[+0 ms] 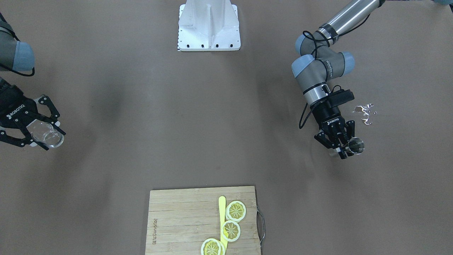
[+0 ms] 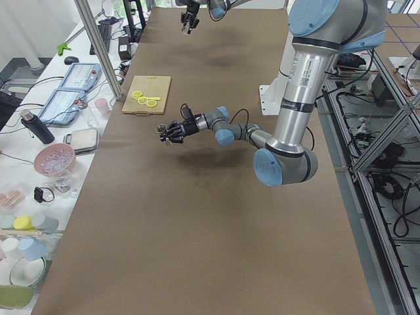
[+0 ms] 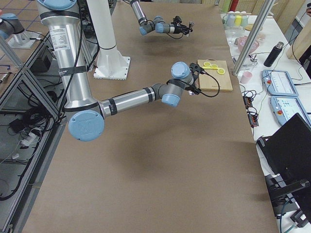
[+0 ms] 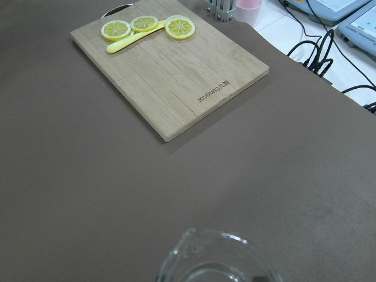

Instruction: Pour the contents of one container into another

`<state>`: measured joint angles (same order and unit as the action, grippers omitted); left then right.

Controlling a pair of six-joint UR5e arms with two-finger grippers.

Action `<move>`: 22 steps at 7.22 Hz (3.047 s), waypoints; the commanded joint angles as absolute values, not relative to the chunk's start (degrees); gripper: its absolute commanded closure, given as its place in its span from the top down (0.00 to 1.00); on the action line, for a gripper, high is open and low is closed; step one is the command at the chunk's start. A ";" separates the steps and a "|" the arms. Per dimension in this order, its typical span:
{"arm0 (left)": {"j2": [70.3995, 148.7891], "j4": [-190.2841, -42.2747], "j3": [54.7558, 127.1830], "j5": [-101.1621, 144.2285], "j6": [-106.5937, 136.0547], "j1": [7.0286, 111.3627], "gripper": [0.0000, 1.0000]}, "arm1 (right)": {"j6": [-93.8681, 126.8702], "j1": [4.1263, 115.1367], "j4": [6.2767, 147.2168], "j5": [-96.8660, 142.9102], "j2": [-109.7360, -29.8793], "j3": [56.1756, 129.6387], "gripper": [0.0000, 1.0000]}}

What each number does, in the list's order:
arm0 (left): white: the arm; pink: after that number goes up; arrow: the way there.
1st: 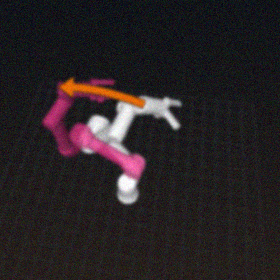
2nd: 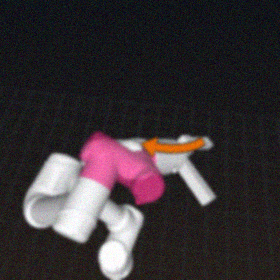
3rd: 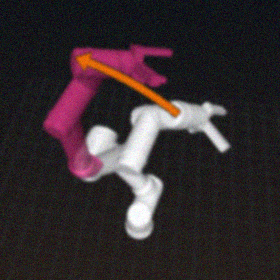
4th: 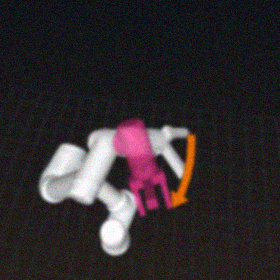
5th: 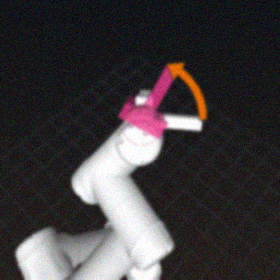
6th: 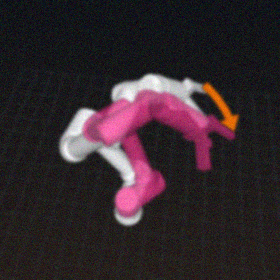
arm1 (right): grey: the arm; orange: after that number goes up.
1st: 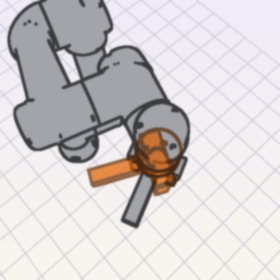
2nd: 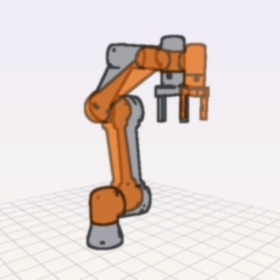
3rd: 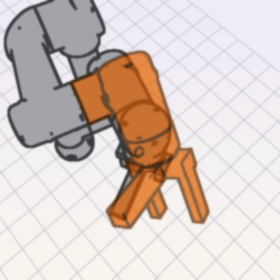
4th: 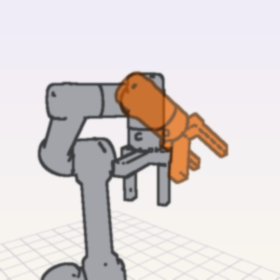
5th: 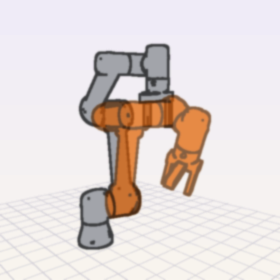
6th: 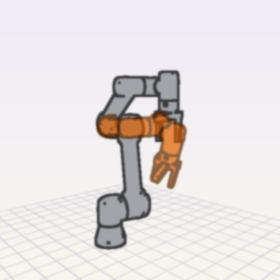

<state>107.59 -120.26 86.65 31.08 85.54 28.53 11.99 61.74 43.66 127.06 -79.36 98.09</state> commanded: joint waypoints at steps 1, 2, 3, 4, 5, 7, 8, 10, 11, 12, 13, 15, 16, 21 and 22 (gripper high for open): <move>107.75 -120.85 89.11 31.46 77.74 27.86 0.00 | 11.69 58.64 53.84 123.42 -78.93 104.83 0.00; 108.10 -122.76 89.73 33.38 74.30 27.86 0.00 | 11.69 56.62 57.18 120.09 -78.93 108.25 0.00; 108.37 -126.09 89.65 34.53 70.53 27.25 0.00 | 11.69 54.34 63.39 118.06 -78.58 110.98 0.00; 109.24 -128.56 89.65 34.63 66.49 26.64 0.00 | 11.78 52.92 65.37 117.08 -77.97 111.70 0.00; 110.21 -130.85 89.65 34.89 62.88 26.28 0.00 | 11.78 52.74 65.56 116.81 -77.44 111.71 0.00; 112.49 -139.87 88.86 41.64 53.32 25.32 0.00 | 12.39 51.95 66.44 116.81 -77.26 111.71 0.00; 113.46 -141.92 88.68 43.84 48.91 24.62 0.00 | 12.39 51.25 66.53 116.89 -77.08 111.97 0.00; 114.78 -146.58 88.77 51.31 39.10 24.52 0.00 | 11.96 49.48 67.23 117.07 -75.59 112.58 0.00; 115.05 -149.65 88.51 54.11 29.45 24.52 0.00 | 11.78 48.18 67.41 117.85 -74.80 112.50 0.00; 115.83 -152.37 87.64 57.19 24.40 24.52 0.00 | 11.69 46.42 67.33 117.77 -74.45 112.33 0.00; 117.06 -153.36 86.76 60.00 20.52 24.52 0.00 | 11.69 46.06 67.41 117.60 -73.49 112.06 0.00; 119.87 -157.03 84.13 68.07 16.01 24.52 0.00 | 10.90 45.62 67.50 118.29 -72.34 111.71 0.00; 121.10 -161.85 81.33 72.38 13.30 24.52 0.00 | 10.72 44.57 67.50 118.47 -71.72 111.88 0.00; 127.43 -172.35 74.36 80.50 10.02 24.43 0.00 | 4.92 42.10 74.26 118.39 -66.63 111.45 0.00; 128.22 -174.44 73.14 82.42 9.93 24.43 0.00 | 4.92 41.66 77.23 118.91 -65.23 111.36 0.00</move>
